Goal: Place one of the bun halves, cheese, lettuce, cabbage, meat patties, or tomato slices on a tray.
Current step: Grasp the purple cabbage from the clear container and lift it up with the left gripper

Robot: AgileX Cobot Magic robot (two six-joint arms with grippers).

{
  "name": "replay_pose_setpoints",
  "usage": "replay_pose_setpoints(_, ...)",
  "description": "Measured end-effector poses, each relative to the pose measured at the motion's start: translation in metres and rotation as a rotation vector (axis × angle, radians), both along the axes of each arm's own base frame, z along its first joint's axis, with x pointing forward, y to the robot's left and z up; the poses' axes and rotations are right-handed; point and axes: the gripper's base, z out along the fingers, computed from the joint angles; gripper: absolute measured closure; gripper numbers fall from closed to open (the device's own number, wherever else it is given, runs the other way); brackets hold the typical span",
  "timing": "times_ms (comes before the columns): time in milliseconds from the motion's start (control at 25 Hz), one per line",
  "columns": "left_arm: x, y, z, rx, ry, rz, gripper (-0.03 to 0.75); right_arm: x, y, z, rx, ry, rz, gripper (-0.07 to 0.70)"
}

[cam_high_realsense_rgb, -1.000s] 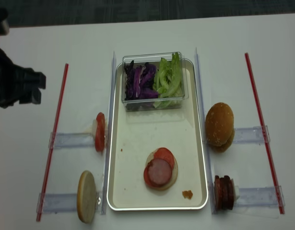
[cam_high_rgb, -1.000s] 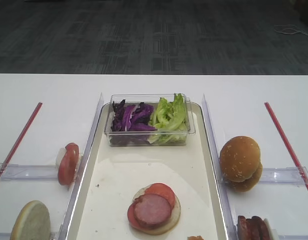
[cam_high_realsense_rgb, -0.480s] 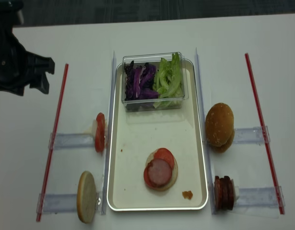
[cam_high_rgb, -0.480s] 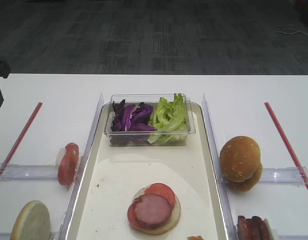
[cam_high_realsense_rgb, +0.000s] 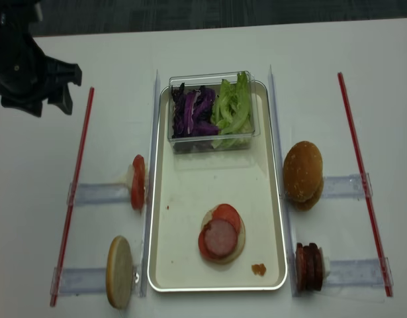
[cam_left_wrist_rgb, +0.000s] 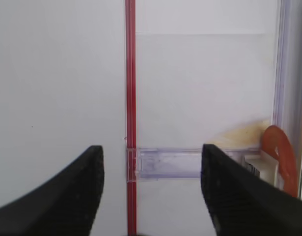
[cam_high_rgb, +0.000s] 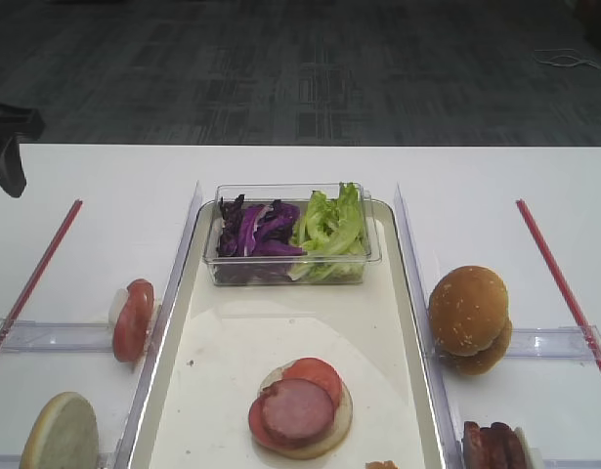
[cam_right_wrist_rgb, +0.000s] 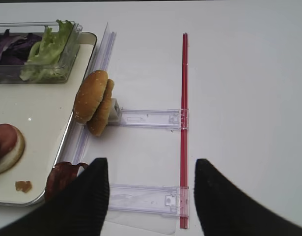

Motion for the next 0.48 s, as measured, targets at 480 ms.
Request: replay_pose_setpoints(480,0.042,0.000,-0.012,-0.006,0.032,-0.016,0.274,0.000,0.000,0.000,0.000,0.000,0.000,0.230)
